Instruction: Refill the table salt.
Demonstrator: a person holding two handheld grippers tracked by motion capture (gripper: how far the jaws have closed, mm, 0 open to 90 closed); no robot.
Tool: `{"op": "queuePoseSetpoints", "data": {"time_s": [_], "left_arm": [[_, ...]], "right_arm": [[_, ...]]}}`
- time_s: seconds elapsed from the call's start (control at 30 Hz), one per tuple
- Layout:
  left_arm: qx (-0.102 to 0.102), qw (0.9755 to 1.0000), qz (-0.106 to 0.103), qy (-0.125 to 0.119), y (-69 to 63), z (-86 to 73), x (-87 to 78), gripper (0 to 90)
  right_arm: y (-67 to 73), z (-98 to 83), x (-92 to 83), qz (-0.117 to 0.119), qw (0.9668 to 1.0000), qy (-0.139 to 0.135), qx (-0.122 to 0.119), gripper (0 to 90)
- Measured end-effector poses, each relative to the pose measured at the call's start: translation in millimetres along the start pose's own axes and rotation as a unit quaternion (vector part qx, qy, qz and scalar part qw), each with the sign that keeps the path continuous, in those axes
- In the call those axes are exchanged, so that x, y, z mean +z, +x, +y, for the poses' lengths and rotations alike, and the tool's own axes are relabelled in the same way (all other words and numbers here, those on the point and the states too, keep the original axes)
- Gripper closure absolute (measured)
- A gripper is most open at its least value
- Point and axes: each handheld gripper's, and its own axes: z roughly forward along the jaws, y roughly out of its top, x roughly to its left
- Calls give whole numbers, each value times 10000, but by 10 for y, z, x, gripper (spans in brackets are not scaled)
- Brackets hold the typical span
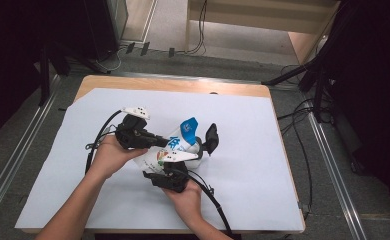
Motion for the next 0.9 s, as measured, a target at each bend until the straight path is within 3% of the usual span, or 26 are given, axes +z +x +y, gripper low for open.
{"op": "queuePoseSetpoints", "data": {"time_s": [0.3, 0.63, 0.9], "left_arm": [[55, 9996, -241, -108, -18, -17, -125, 900], [54, 9998, -73, -189, -17, -17, -158, 900], [82, 9997, -97, -200, -25, -7, -185, 894]], "right_arm": [[15, 4, -17, 16, 10000, -60, 1, 618], [8, 18, -32, 11, 9999, -118, 26, 618], [-14, 28, -49, -24, 9999, -130, 92, 618]]}}
